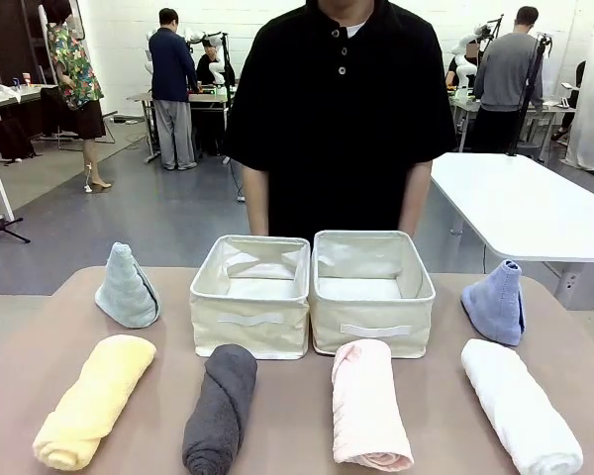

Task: Sort the towels based on their folding style.
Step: Pick up one triangle-folded towel and place it in the left Fabric basket.

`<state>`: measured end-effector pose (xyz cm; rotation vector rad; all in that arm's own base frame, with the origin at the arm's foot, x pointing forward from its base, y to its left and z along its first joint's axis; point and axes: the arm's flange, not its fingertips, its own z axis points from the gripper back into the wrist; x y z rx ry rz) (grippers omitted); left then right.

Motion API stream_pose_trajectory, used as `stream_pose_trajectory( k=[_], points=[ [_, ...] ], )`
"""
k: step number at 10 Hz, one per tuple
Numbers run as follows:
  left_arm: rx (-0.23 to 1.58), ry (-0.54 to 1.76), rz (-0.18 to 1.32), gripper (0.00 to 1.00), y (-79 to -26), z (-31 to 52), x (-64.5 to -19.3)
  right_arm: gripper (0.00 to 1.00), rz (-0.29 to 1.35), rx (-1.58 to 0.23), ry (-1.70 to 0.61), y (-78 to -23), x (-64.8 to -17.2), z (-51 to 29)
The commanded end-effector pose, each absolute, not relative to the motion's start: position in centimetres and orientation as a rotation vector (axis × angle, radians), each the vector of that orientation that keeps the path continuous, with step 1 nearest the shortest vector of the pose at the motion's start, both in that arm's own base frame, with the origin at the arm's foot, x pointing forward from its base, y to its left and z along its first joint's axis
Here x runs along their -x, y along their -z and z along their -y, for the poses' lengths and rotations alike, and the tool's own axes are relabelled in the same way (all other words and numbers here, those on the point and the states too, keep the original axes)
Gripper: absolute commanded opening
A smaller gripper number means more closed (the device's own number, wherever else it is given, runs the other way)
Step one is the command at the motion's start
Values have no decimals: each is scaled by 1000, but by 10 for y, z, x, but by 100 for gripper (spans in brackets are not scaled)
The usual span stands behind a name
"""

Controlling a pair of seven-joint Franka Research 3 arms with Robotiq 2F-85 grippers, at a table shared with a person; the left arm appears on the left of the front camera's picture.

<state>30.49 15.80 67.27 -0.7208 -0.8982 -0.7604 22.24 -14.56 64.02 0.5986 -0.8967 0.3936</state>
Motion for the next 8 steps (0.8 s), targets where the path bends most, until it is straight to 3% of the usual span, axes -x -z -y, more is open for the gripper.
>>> stream_pose_trajectory(
  k=[1,4,6,7,8],
  points=[
    [583,776,934,100,-677,-164,-296,100,860,-438,-449,-646,-204,143],
    [440,809,896,100,-679,-173,-286,100,808,-350,-509,-660,-185,144],
    [410,847,844,100,-675,-167,-283,100,787,-353,-541,-661,-190,137],
    [473,796,909,100,-683,-174,-284,100,749,-364,-581,-657,-199,126],
    [473,796,909,100,-683,-174,-284,100,814,-363,-501,-661,-185,138]
  ],
)
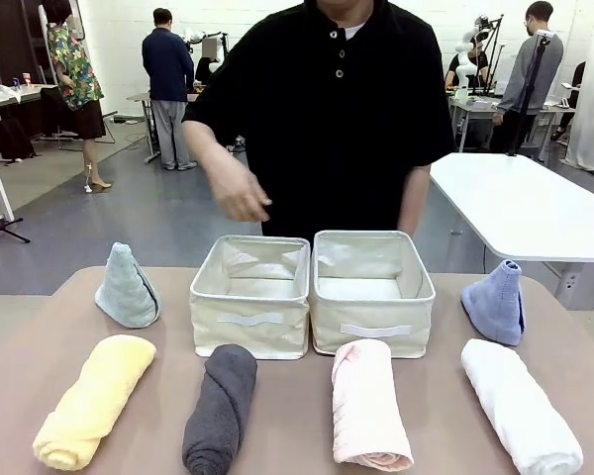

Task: Sort the towels based on their folding style.
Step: Pick up one triangle-folded towel and place it in the left Fabric basket.

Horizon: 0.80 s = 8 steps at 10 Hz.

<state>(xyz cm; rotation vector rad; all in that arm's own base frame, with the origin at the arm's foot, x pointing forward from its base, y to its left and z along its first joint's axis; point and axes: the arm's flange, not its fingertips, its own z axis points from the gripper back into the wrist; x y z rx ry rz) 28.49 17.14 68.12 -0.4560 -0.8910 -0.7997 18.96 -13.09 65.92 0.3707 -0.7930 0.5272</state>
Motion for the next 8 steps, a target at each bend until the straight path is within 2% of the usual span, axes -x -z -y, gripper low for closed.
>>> stream_pose_trajectory(
  k=[1,8],
  points=[
    [473,796,909,100,-683,-174,-284,100,814,-363,-501,-661,-185,138],
    [473,796,909,100,-683,-174,-284,100,814,-363,-501,-661,-185,138]
  ],
)
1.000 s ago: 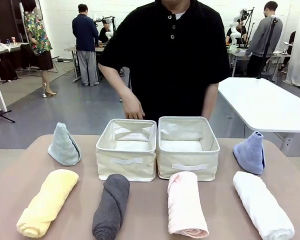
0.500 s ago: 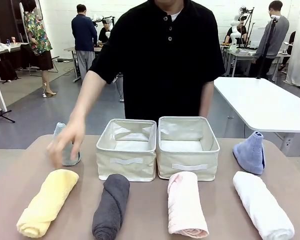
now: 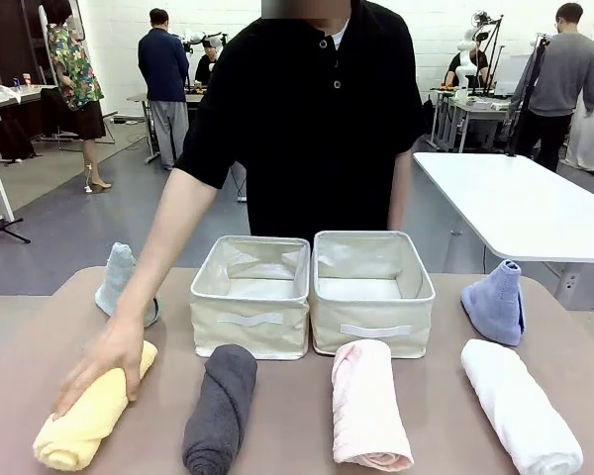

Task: Sort the towels based on their folding style.
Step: Pick up one triangle-folded towel and place it in the left Fabric basket.

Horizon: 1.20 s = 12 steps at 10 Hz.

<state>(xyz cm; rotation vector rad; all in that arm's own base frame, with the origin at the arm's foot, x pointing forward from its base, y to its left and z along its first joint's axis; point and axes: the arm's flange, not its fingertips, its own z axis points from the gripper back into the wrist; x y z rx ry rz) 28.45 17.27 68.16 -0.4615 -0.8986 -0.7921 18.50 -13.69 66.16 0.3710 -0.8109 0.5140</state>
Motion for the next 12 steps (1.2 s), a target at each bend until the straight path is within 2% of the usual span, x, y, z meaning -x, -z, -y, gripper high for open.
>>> stream_pose_trajectory(
  k=[1,8,11,12],
  points=[
    [473,796,909,100,-683,-174,-284,100,814,-363,-501,-661,-185,138],
    [462,792,898,100,-681,-173,-285,100,814,-363,-501,-661,-185,138],
    [172,1100,589,100,-688,-130,-335,100,814,-363,-501,-661,-185,138],
    [132,1197,514,100,-686,-116,-350,100,814,-363,-501,-661,-185,138]
  ],
)
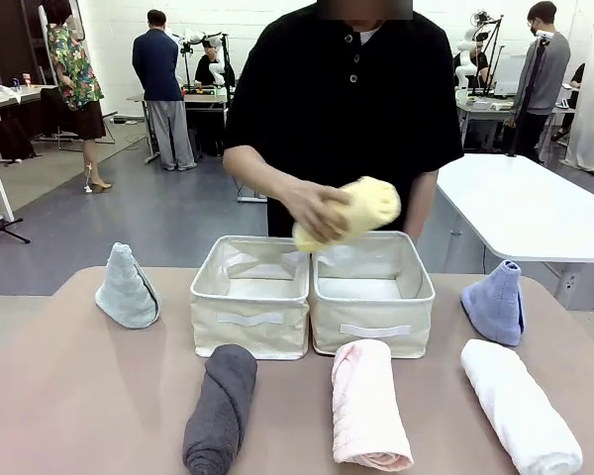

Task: Sort the towels based on their folding style.
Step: Pick up one triangle-folded towel and place it in the left Fabric basket.

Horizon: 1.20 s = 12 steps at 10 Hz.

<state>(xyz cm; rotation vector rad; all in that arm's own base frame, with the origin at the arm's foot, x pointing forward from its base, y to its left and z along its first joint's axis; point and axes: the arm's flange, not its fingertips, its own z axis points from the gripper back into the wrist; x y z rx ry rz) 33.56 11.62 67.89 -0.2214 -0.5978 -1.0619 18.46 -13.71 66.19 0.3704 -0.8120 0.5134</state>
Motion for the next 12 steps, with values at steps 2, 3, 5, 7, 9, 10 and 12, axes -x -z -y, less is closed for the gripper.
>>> stream_pose_trajectory(
  k=[2,3,5,7,9,10,12],
  points=[
    [-37,1345,341,100,-664,-62,-384,100,814,-363,-501,-661,-185,138],
    [-95,1434,278,100,-643,-35,-400,100,814,-363,-501,-661,-185,138],
    [-192,1538,244,100,-592,16,-428,100,814,-363,-501,-661,-185,138],
    [-243,1623,186,100,-542,50,-454,100,814,-363,-501,-661,-185,138],
    [-146,1612,212,100,-527,66,-474,100,814,-363,-501,-661,-185,138],
    [-136,1595,225,100,-538,63,-472,100,814,-363,-501,-661,-185,138],
    [-182,1625,184,100,-517,70,-466,100,814,-363,-501,-661,-185,138]
  ],
)
